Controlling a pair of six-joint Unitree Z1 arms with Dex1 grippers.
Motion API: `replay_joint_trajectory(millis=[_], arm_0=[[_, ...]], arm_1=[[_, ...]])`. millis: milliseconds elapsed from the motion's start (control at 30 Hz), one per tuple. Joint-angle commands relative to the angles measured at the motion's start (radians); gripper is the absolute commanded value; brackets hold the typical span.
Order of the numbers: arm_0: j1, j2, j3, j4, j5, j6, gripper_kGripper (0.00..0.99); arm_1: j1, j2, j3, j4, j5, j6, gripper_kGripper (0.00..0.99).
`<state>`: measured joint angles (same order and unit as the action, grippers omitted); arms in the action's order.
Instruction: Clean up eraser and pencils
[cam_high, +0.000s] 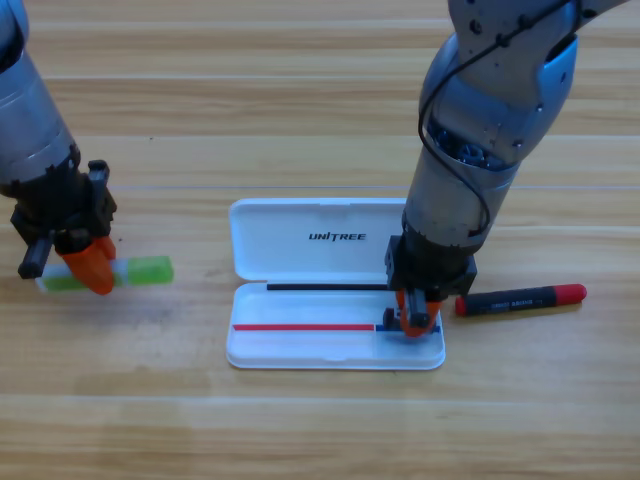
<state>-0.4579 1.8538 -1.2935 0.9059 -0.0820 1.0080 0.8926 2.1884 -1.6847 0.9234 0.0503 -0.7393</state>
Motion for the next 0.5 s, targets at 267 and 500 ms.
replay_joint_trajectory(millis=[267,500], arm_0=[[-0.035,0.024,-0.049,0.057,-0.027,-0.031,0.0],[-0.134,0.019,-0.201,0.163,-0.028,-0.091,0.0]], arm_1=[[0.025,-0.084,0.002,0.064,-0.015,0.051,0.865],[-0.008,-0.271,0.112,0.092,-0.012,0.003,0.902]])
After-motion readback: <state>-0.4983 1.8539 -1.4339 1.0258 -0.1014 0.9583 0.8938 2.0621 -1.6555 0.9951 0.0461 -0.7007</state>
